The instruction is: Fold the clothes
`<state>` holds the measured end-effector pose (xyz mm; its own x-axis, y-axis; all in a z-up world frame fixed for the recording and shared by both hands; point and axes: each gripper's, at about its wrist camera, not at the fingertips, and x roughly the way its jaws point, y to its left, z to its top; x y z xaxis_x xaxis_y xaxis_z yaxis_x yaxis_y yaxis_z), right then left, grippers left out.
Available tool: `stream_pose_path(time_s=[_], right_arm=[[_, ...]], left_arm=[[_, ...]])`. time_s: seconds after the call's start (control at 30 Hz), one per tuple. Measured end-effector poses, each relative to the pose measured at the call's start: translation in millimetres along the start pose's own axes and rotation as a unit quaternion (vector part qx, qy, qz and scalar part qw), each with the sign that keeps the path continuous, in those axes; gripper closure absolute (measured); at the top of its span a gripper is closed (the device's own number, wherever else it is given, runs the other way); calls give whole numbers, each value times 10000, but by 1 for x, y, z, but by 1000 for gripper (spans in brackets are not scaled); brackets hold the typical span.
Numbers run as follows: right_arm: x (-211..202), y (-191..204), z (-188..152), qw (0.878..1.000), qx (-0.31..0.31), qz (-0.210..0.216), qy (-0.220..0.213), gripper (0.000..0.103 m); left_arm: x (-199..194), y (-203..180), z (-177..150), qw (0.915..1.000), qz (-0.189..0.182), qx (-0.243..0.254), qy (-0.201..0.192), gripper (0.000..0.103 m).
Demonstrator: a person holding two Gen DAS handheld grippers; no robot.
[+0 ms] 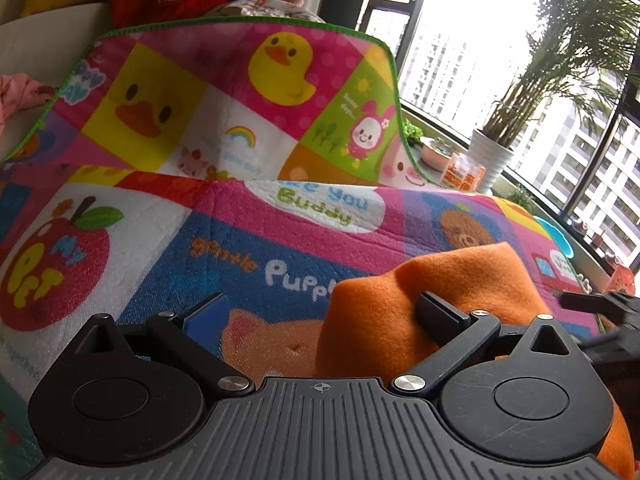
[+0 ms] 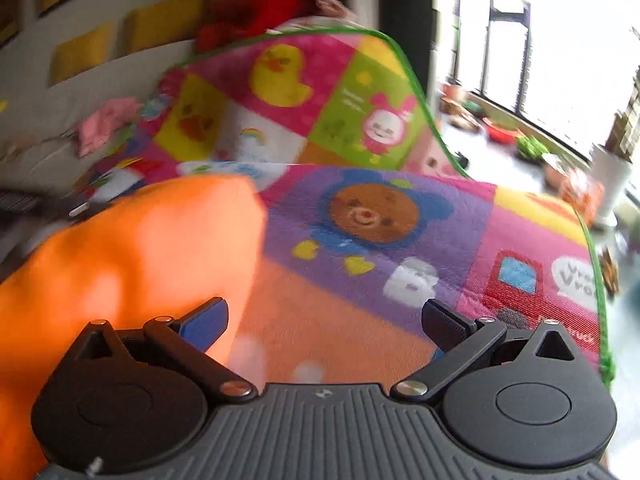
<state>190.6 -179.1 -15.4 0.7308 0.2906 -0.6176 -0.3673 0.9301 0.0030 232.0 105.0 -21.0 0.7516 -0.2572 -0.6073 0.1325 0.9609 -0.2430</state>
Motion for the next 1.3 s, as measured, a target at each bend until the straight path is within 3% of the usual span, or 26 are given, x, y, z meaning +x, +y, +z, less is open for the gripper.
stream_pose_path(time_s=[0.13, 0.33, 0.5, 0.63, 0.83, 1.0, 1.03, 1.17, 1.2, 1.23, 1.3], right_arm=[[-28, 22, -15, 9978, -488, 437, -51, 0], [-32, 57, -30, 9946, -860, 572, -12, 0], [-41, 69, -33, 9924, -1019, 669, -161, 0], [-57, 57, -26, 9871, -454, 1524, -175, 0], [-38, 83, -43, 9917, -586, 1138, 118, 0], [-45, 75, -44, 9924, -370, 1162, 148, 0], [-47, 69, -45, 9913, -140, 1293, 192, 1], [-41, 41, -49, 9684, 1223, 2087, 603, 29], [-39, 38, -52, 9631, 1457, 2166, 657, 29], [-38, 37, -54, 9598, 1591, 2207, 687, 30], [-38, 38, -53, 9582, 1624, 2251, 700, 41]], left_arm=[[-14, 6, 2, 9995, -95, -277, -82, 2], [-49, 0, -10, 9959, -759, -499, -31, 2], [-55, -15, -38, 9978, -623, -22, 205, 1], [-58, -2, -48, 9995, -242, 2, 190, 0], [-58, 5, -46, 9986, -311, -277, 319, 0], [-80, 9, -50, 9931, -881, -602, 487, 0], [-81, 11, -53, 9914, -974, -673, 555, 0], [-85, 14, -68, 9840, -1270, -937, 825, 1], [-84, 15, -70, 9816, -1372, -982, 890, 1], [-84, 14, -72, 9802, -1448, -975, 939, 1], [-83, 11, -75, 9777, -1583, -924, 1025, 1]])
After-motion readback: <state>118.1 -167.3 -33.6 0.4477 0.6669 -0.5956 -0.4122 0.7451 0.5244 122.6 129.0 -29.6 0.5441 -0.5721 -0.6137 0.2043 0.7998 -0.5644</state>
